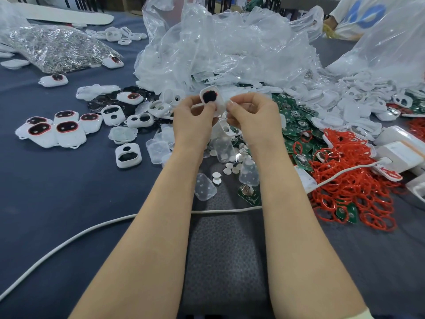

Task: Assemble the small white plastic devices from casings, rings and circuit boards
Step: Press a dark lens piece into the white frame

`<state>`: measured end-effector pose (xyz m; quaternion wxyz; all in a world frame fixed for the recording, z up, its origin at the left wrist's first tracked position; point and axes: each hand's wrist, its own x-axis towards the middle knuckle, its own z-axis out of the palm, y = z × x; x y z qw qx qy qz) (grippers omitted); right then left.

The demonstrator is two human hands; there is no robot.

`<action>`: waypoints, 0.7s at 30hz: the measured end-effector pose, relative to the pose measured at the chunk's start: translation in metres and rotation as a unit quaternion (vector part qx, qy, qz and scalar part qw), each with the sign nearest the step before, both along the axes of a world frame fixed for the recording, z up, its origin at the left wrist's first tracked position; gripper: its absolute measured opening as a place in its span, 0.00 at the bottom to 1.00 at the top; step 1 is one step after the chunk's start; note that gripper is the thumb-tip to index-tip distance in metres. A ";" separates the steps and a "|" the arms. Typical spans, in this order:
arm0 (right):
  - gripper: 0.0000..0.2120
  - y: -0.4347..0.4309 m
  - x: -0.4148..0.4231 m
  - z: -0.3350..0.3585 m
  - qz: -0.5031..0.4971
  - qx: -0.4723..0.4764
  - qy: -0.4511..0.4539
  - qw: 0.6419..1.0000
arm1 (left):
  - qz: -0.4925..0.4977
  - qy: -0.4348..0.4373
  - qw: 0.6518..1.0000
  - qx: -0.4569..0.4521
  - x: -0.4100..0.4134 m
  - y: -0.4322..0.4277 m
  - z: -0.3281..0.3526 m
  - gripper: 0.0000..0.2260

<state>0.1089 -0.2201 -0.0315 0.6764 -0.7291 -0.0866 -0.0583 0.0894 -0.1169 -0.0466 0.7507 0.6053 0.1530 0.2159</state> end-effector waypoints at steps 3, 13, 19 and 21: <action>0.02 0.003 -0.001 -0.002 -0.024 -0.062 -0.026 0.997 | -0.019 -0.002 1.000 -0.008 -0.001 -0.001 0.001 0.05; 0.03 0.008 0.000 -0.008 -0.085 -0.144 -0.078 0.983 | -0.054 -0.011 0.998 0.026 0.000 -0.007 0.000 0.11; 0.03 0.010 0.000 -0.008 -0.092 -0.141 -0.084 0.982 | -0.052 -0.011 0.997 0.053 -0.001 -0.007 0.000 0.12; 0.03 0.011 0.000 -0.009 -0.098 -0.130 -0.081 0.983 | -0.053 -0.011 0.997 0.056 -0.002 -0.008 0.001 0.12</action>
